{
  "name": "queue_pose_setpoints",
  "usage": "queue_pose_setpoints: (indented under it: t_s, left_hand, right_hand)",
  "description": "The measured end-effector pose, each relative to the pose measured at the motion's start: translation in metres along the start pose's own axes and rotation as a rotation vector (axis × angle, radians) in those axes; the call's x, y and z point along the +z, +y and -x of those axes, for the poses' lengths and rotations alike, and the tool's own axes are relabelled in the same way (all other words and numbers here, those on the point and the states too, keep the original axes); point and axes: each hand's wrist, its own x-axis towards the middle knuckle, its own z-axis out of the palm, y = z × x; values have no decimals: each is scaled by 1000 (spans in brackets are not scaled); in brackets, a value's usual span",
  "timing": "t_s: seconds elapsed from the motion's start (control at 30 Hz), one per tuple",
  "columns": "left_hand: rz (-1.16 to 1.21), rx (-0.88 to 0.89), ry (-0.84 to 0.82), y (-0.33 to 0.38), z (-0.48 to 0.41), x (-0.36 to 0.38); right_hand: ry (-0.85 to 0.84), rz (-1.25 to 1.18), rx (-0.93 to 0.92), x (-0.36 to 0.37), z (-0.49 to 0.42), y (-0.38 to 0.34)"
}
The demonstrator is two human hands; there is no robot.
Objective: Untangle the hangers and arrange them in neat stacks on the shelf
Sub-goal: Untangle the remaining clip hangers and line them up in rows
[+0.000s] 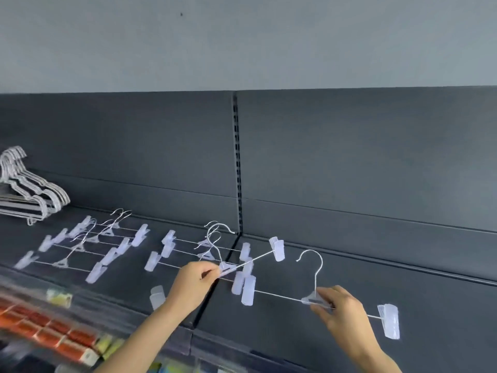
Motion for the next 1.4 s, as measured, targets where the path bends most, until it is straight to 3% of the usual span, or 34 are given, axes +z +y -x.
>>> queue_pose_setpoints:
  t_s: [0.23, 0.4, 0.73, 1.13, 1.3, 1.4]
  left_hand:
    - [-65, -98, 67, -81, 10, -70]
    - [-65, -118, 162, -105, 6, -96]
    - [-32, -195, 181, -140, -14, -140]
    - [12, -23, -54, -206, -69, -159]
    - [76, 30, -154, -203, -76, -148]
    - [107, 23, -183, -193, -77, -143]
  right_hand:
    - [-69, -53, 35, 74, -3, -75]
    - [-130, 2, 18, 107, -17, -99]
    - [-209, 37, 5, 179, -53, -154]
    - [-102, 160, 173, 245, -61, -199]
    - [-7, 176, 230, 234, -56, -212]
    - [85, 36, 290, 208, -56, -216]
